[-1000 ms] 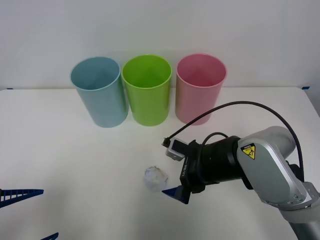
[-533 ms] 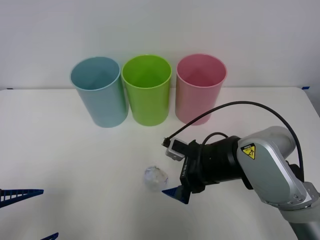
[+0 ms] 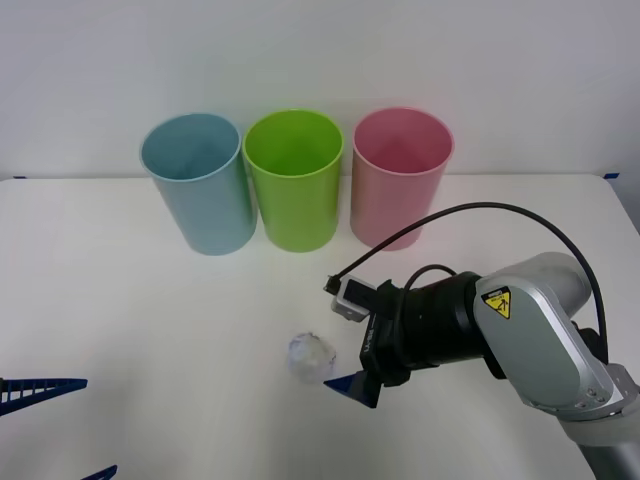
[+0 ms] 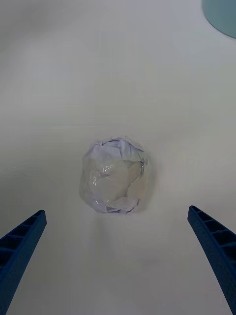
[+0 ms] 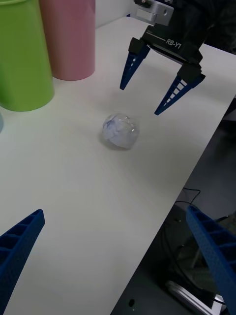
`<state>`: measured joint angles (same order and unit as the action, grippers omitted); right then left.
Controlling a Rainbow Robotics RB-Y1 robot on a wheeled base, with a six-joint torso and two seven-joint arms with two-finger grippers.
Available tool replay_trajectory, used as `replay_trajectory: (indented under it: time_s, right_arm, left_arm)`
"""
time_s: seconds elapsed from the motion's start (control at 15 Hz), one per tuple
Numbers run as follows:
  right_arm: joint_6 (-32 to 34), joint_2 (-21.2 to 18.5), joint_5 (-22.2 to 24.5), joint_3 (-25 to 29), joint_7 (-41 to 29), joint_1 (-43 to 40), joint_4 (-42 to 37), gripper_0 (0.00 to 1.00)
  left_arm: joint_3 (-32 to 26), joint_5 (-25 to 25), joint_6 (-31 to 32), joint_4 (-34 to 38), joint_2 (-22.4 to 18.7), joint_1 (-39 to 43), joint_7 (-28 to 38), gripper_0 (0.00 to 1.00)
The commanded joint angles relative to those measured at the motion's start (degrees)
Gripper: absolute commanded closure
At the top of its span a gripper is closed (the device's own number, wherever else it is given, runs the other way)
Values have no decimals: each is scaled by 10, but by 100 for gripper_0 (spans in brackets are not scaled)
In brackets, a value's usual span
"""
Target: Put cans in the blue bin and PET bottles in the pink bin and trash in the green bin.
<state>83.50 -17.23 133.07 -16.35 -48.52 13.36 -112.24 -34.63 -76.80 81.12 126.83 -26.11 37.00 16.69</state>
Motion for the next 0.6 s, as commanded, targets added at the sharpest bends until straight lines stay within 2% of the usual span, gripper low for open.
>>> replay_trajectory:
  time_s: [0.07,0.6]
  right_arm:
    - [0,0,0,0,0,0,0,0]
    - [0,0,0,0,0,0,0,0]
  left_arm:
    - [0,0,0,0,0,0,0,0]
    - [0,0,0,0,0,0,0,0]
